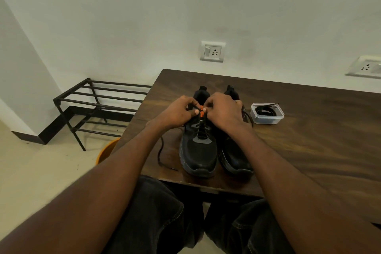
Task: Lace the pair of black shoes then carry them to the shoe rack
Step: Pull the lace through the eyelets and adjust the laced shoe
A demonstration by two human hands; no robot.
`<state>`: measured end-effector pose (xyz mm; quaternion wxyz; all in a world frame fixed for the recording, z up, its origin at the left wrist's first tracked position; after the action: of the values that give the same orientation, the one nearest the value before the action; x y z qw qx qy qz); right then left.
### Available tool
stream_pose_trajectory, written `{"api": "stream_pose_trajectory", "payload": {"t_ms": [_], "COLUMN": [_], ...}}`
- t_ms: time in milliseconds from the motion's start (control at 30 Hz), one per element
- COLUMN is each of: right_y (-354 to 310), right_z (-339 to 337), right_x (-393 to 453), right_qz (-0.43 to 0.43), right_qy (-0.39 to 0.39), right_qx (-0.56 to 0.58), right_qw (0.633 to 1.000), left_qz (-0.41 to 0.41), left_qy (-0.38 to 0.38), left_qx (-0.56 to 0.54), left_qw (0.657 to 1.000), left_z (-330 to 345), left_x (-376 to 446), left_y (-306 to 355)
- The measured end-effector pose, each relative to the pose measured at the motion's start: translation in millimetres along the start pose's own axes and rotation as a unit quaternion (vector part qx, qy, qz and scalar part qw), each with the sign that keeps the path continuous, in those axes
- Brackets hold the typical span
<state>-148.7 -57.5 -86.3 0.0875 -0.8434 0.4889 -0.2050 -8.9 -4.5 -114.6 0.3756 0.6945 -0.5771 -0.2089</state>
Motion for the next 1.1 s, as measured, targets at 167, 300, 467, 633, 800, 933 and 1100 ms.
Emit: {"api": "stream_pose_trajectory", "payload": {"t_ms": [167, 300, 467, 633, 800, 933, 1100], "right_y": [17.5, 39.7, 37.6, 56.9, 66.4, 49.2, 31.9], "right_z": [-14.9, -34.5, -61.2, -65.0, -64.6, -37.8, -4.9], "right_x": [2.4, 6.7, -18.0, -41.1, -30.9, -24.2, -29.2], "right_qz": [0.108, 0.138, 0.050, 0.049, 0.038, -0.049, -0.110], "right_qy": [0.122, 0.135, 0.014, -0.039, 0.046, -0.030, -0.161], "right_qx": [0.059, 0.151, 0.181, 0.118, 0.098, 0.099, -0.012], "right_qw": [0.985, 0.969, 0.982, 0.991, 0.993, 0.993, 0.981], "left_qz": [-0.021, -0.022, 0.012, 0.079, 0.082, 0.085, 0.093], "left_qy": [0.000, -0.011, -0.003, 0.018, 0.016, -0.008, -0.039], "left_qx": [-0.013, -0.020, 0.013, 0.097, 0.138, 0.118, 0.128], "left_qw": [1.000, 1.000, 1.000, 0.992, 0.987, 0.989, 0.987], "left_z": [1.0, 1.7, 4.9, 6.4, 9.9, 7.8, 7.5], "left_x": [0.7, 1.5, 3.2, 4.7, 3.2, 2.3, -0.3], "left_y": [1.2, 1.1, -0.6, -2.9, 4.6, 8.6, 12.3]}}
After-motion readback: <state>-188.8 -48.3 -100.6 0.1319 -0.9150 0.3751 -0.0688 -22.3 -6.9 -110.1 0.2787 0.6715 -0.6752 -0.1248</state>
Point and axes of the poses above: each hand's wrist, its own x-axis towards the middle knuckle, its own z-axis out of the palm, y = z × x, the point moved 5 cm from there along x, towards the middle knuckle, and after that the axes turned 7 degrees about y, right-handed, at the moved point
